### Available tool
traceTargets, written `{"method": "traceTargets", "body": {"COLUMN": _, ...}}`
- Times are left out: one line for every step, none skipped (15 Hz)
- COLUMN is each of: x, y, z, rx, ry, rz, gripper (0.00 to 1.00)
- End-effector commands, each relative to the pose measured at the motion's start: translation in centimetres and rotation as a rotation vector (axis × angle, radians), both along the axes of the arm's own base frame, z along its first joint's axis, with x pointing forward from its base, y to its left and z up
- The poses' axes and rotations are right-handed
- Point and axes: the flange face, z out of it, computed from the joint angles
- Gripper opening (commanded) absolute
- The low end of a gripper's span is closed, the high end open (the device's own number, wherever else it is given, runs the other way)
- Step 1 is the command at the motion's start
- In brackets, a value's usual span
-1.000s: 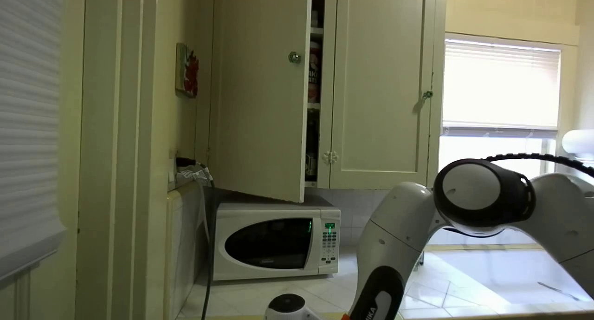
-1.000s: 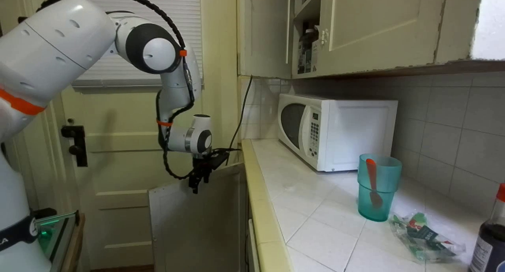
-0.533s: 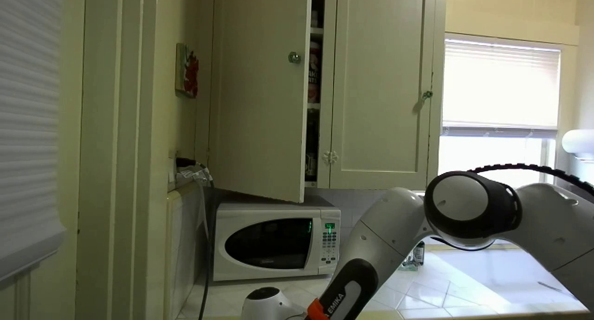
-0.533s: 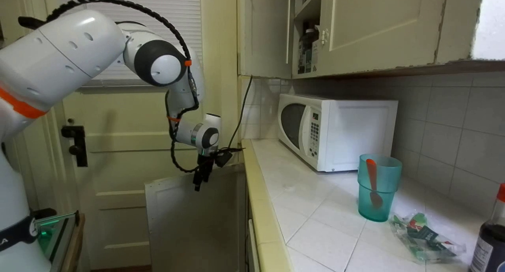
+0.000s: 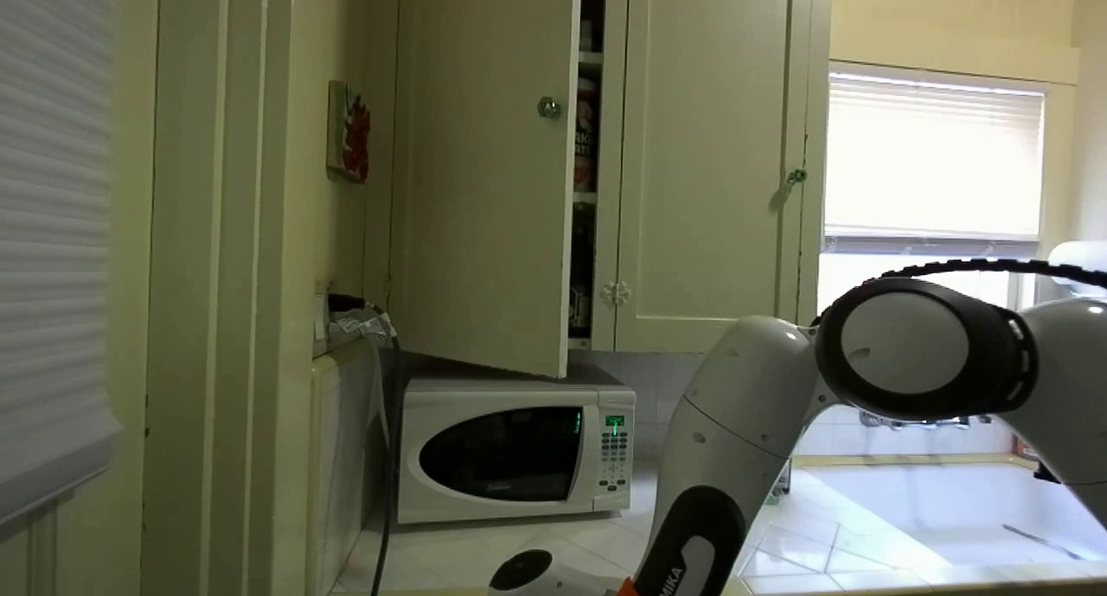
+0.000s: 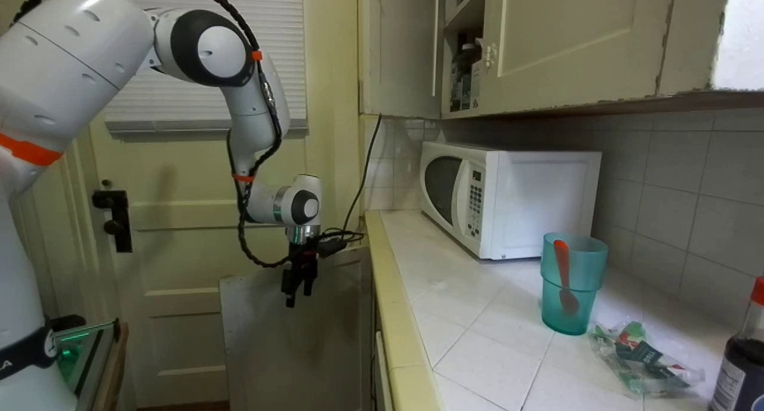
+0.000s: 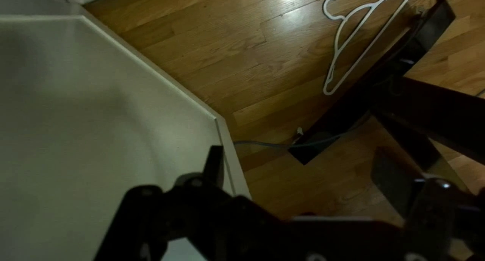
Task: Open the bottom left cabinet door
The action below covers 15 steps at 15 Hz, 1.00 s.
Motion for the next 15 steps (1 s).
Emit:
{"method": "traceTargets", "body": {"x": -4.8, "y": -2.7, "z": 1.1, "rx": -0.043, "ry": -0.016, "rz": -0.06, "gripper": 1.0}}
{"method": "traceTargets", "body": {"x": -5.8, "y": -3.0, "z": 1.0, "rx": -0.051, "ry": -0.006, "rz": -0.097, "gripper": 1.0}}
{"method": "traceTargets", "body": {"x": -6.6, "y": -3.1, "z": 0.9, "rx": -0.057, "ry": -0.008, "rz": -0.142, "gripper": 1.0}}
{"method": "traceTargets", "body": {"x": -7.2, "y": -3.1, "z": 0.9, "rx": -0.058, "ry": -0.014, "rz": -0.157, "gripper": 1.0}}
{"method": "traceTargets", "body": {"x": -5.3, "y": -2.9, "z": 0.3, "rx": -0.055, "ry": 0.008, "rz": -0.108, "gripper": 1.0}}
{"method": "traceTargets", "body": {"x": -5.8, "y": -2.8, "z": 0.3, "rx": -0.058, "ry": 0.009, "rz": -0.111, "gripper": 1.0}}
{"method": "traceTargets", "body": {"x": -5.8, "y": -2.8, "z": 0.3, "rx": -0.057, "ry": 0.008, "rz": -0.109, "gripper": 1.0}}
{"method": "traceTargets", "body": {"x": -5.6, "y": -2.7, "z": 0.4, "rx": -0.055, "ry": 0.005, "rz": -0.11, "gripper": 1.0}}
{"method": "traceTargets", "body": {"x": -5.4, "y": -2.8, "z": 0.4, "rx": -0.055, "ry": 0.003, "rz": -0.111, "gripper": 1.0}}
{"method": "traceTargets", "body": {"x": -5.4, "y": -2.8, "z": 0.4, "rx": -0.055, "ry": 0.002, "rz": -0.112, "gripper": 1.0}}
{"method": "traceTargets", "body": {"x": -5.3, "y": -2.9, "z": 0.4, "rx": -0.055, "ry": 0.002, "rz": -0.112, "gripper": 1.0}}
{"method": "traceTargets", "body": {"x": -4.6, "y": -1.1, "z": 0.2, "rx": -0.007, "ry": -0.002, "rz": -0.13, "gripper": 1.0}}
{"method": "traceTargets", "body": {"x": -4.3, "y": 0.3, "z": 0.1, "rx": 0.016, "ry": -0.003, "rz": -0.154, "gripper": 1.0}}
{"method": "traceTargets", "body": {"x": -4.3, "y": 2.4, "z": 0.1, "rx": 0.034, "ry": -0.008, "rz": -0.175, "gripper": 1.0}}
{"method": "traceTargets", "body": {"x": -4.2, "y": 4.6, "z": -0.2, "rx": 0.06, "ry": -0.02, "rz": -0.203, "gripper": 1.0}}
